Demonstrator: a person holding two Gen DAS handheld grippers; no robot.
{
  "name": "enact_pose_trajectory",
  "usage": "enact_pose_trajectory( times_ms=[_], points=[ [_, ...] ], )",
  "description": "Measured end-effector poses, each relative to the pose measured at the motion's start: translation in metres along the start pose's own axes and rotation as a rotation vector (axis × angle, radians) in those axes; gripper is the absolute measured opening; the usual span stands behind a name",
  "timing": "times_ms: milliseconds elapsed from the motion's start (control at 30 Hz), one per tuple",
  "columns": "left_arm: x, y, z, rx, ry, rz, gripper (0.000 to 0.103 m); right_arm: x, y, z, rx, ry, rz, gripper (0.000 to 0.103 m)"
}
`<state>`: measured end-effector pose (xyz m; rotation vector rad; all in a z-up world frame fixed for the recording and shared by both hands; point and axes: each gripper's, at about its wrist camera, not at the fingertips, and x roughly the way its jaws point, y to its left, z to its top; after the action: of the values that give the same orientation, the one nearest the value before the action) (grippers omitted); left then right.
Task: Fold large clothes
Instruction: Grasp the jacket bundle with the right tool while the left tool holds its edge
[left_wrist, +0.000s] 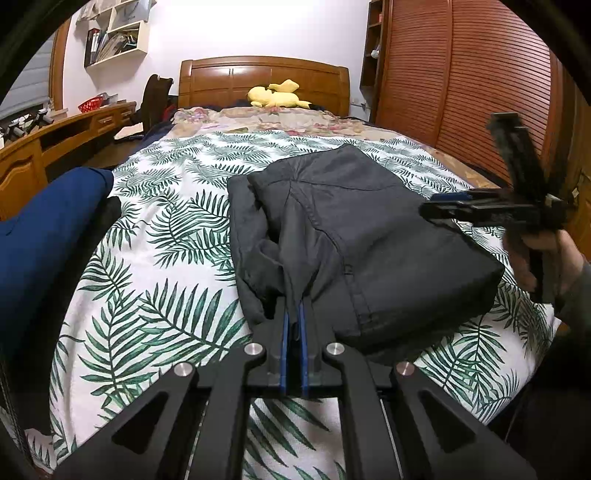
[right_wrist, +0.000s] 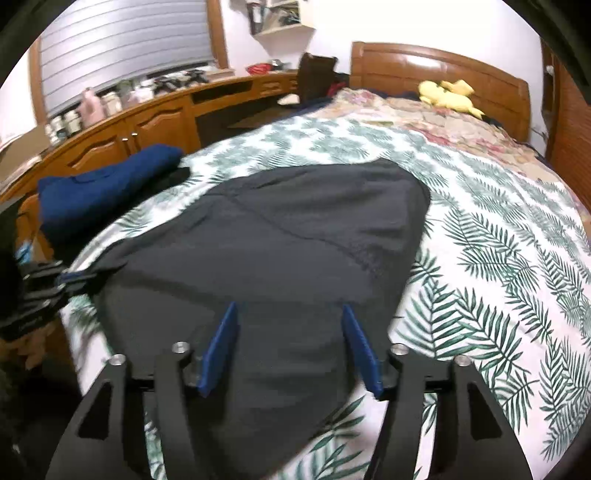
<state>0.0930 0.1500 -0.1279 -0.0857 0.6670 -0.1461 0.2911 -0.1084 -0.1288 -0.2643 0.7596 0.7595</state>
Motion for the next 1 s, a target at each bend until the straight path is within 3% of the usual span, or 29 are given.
enact_pose_trajectory(
  times_ms=[233, 467, 1000],
  points=[
    [0.008, 0.002, -0.001, 0.003, 0.015, -0.004, 0.004, 0.045, -0.044, 0.020, 0.072, 0.049, -0.036, 0.079],
    [0.013, -0.001, 0.000, 0.024, 0.025, 0.003, 0.004, 0.084, -0.086, 0.042, 0.167, 0.093, -0.025, 0.080],
    [0.017, -0.003, 0.004, 0.025, 0.033, 0.001, 0.004, 0.121, -0.115, 0.036, 0.328, 0.143, 0.163, 0.078]
  ],
)
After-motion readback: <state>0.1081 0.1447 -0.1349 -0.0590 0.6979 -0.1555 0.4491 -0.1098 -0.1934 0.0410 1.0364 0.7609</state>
